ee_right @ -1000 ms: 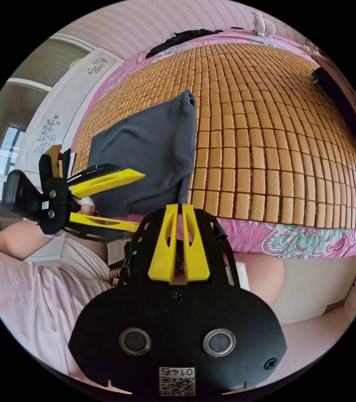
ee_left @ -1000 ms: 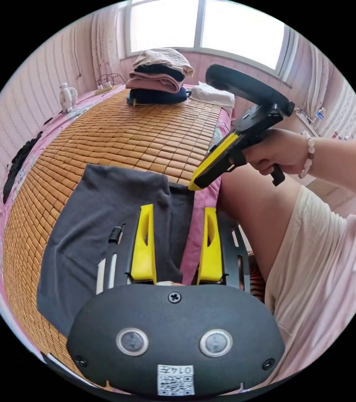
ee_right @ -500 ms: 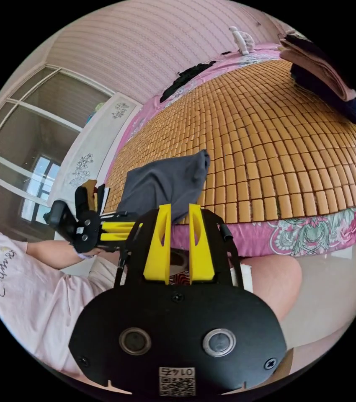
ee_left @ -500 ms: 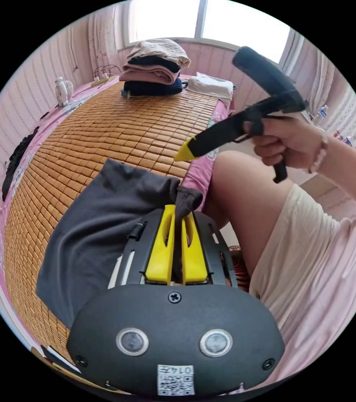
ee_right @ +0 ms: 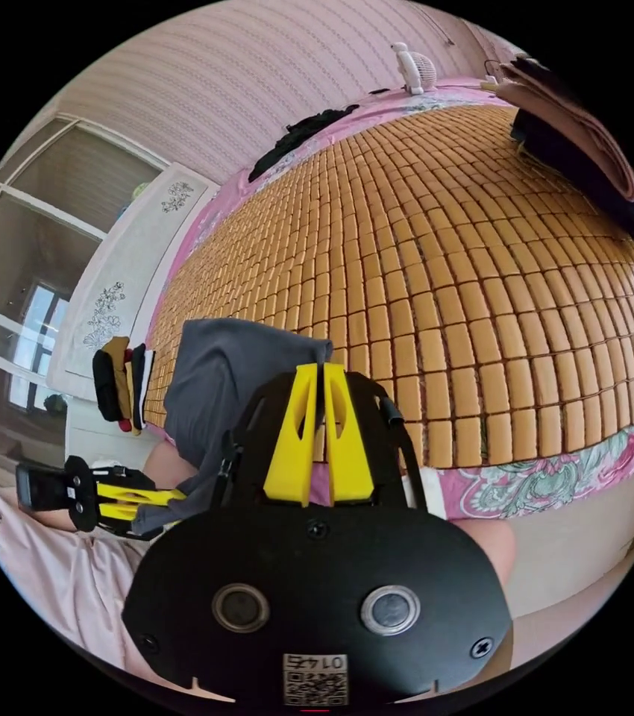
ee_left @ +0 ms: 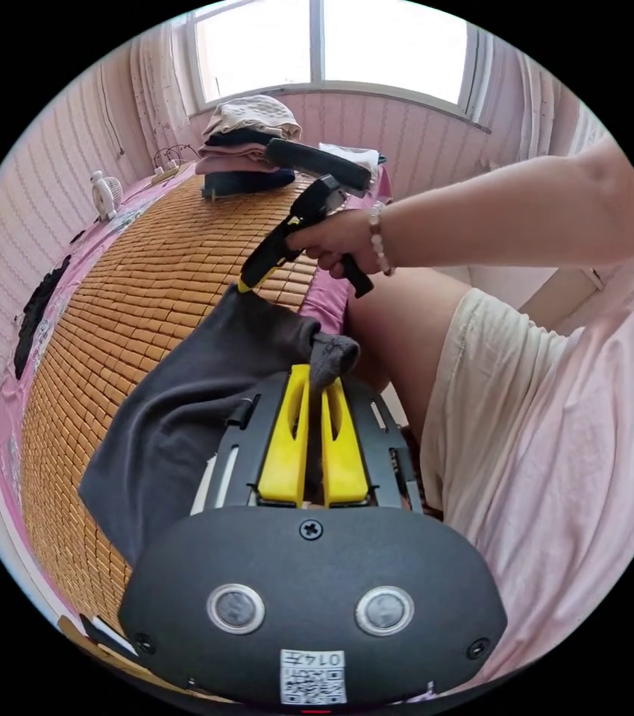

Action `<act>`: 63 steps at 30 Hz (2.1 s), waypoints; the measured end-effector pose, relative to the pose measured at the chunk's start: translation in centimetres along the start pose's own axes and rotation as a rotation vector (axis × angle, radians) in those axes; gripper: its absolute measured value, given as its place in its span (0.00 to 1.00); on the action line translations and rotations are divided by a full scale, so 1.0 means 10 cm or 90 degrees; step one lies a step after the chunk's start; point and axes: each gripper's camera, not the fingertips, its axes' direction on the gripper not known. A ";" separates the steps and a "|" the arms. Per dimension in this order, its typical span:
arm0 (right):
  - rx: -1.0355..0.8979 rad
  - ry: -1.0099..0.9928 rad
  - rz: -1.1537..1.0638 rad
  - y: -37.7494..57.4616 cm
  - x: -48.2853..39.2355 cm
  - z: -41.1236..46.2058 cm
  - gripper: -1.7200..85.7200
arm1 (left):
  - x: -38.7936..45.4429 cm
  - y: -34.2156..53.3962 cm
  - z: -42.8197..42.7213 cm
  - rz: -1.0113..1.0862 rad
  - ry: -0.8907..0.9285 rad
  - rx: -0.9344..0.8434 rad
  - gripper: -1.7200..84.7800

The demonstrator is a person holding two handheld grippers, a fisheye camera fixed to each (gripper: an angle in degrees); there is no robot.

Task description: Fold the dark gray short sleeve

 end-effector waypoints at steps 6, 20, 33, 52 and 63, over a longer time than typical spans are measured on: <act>0.107 -0.001 0.005 0.02 0.08 -0.94 0.03 | -0.18 0.05 -0.25 -0.086 0.064 0.140 0.01; 0.013 -0.044 -0.121 -0.97 -1.64 0.18 0.09 | -1.09 1.71 -0.60 -0.439 -0.002 0.204 0.08; -0.143 0.249 -0.328 -1.22 -2.51 1.77 0.18 | -1.62 2.88 -0.23 -0.579 -0.046 0.051 0.15; -0.039 0.019 -0.401 -0.68 -2.94 0.82 0.05 | -1.25 3.07 -0.12 -0.493 -0.059 0.000 0.06; 0.123 -0.055 -0.471 0.12 -3.60 -0.30 0.05 | -0.25 3.46 -1.15 -0.409 -0.164 0.153 0.04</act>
